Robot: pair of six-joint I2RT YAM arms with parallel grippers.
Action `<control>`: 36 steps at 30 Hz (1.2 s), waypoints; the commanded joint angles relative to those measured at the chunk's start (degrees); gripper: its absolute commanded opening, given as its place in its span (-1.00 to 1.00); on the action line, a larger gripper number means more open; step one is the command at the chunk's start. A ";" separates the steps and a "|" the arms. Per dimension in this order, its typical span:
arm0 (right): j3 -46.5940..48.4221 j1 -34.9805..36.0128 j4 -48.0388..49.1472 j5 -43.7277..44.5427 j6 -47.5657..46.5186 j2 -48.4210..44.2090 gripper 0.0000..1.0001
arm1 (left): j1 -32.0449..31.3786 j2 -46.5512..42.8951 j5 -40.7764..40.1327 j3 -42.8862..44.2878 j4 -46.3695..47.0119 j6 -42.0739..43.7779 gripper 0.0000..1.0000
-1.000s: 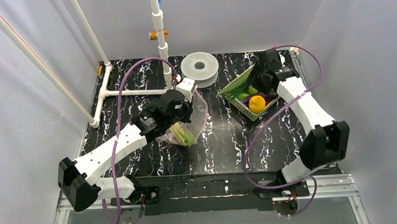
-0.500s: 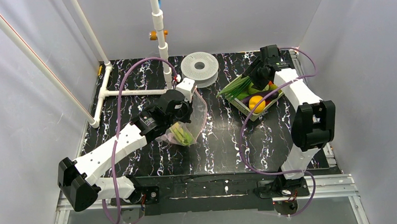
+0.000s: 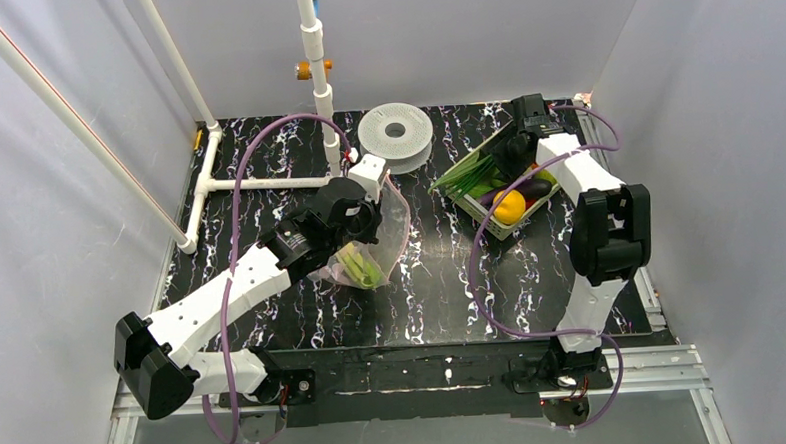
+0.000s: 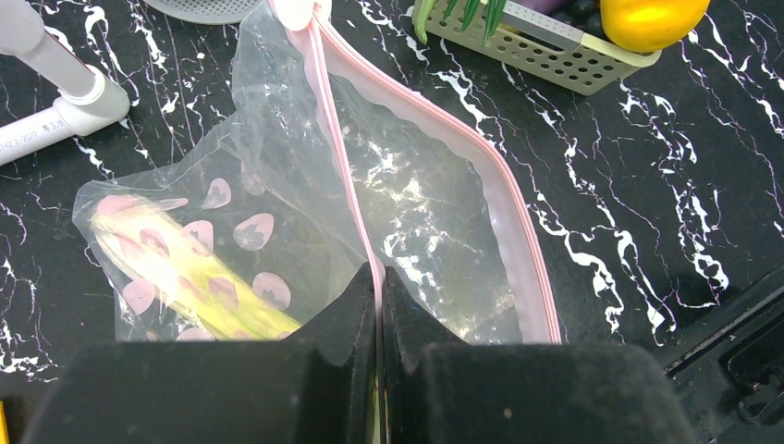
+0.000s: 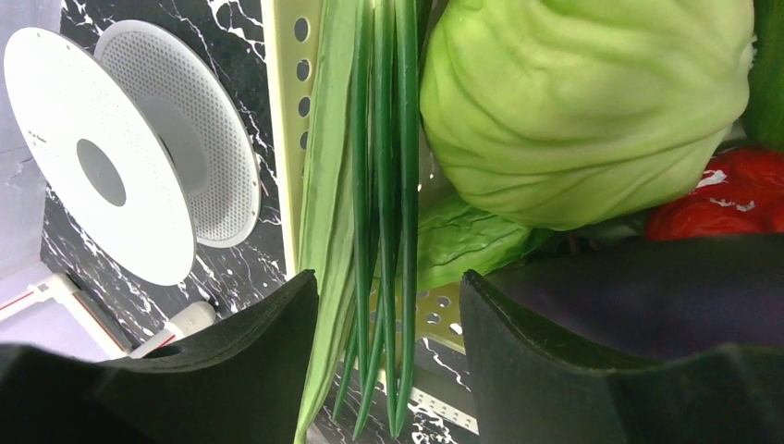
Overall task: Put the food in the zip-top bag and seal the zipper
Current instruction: Pick up the fake vegetable from the bin.
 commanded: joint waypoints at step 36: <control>-4.63 -1.72 12.31 -2.72 2.32 -5.58 -0.97 | 3.77 -2.73 4.03 1.33 0.46 -1.98 -1.00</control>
